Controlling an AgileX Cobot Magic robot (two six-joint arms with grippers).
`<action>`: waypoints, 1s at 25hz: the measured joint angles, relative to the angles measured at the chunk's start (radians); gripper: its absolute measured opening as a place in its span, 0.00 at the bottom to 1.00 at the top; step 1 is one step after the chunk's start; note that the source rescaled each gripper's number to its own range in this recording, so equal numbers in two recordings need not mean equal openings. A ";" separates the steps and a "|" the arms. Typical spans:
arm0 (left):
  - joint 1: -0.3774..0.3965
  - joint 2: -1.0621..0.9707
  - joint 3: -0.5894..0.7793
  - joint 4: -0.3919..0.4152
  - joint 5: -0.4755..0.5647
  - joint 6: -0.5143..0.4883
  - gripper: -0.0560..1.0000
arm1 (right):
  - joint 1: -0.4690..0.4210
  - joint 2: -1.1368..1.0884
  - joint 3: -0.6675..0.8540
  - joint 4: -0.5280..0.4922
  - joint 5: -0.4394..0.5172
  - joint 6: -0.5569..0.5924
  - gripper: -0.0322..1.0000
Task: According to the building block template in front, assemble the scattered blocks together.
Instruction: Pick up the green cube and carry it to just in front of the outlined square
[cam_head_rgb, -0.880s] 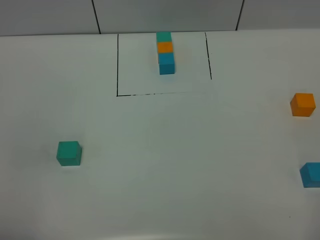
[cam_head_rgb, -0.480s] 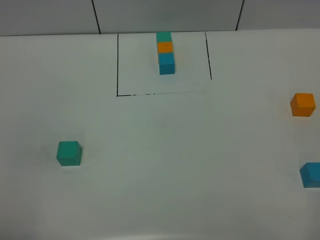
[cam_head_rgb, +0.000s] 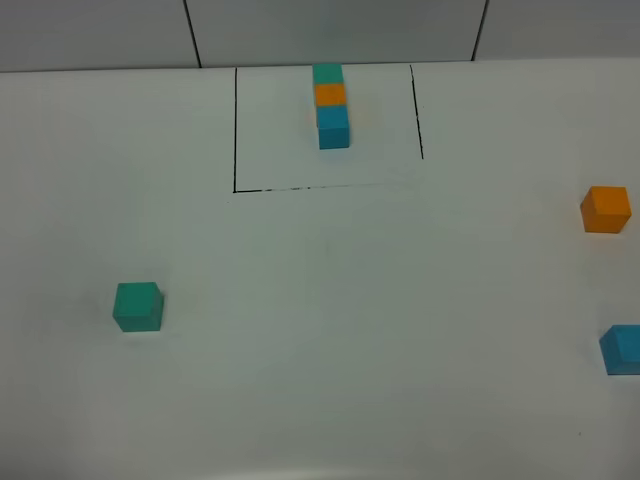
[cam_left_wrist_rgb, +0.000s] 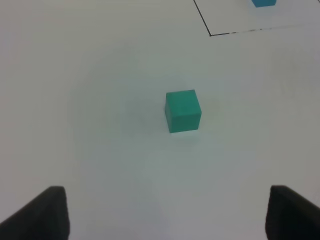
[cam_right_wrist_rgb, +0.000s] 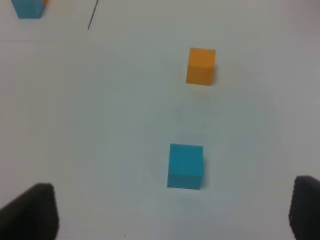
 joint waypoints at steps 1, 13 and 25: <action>0.000 0.000 0.000 0.000 0.000 0.000 0.78 | 0.000 0.000 0.000 0.000 0.000 0.000 0.88; 0.000 0.000 0.000 0.000 0.000 0.000 0.78 | 0.000 0.000 0.000 0.000 0.000 0.000 0.87; 0.000 0.094 -0.023 -0.003 -0.101 -0.002 0.95 | 0.000 0.000 0.000 0.000 0.000 0.000 0.81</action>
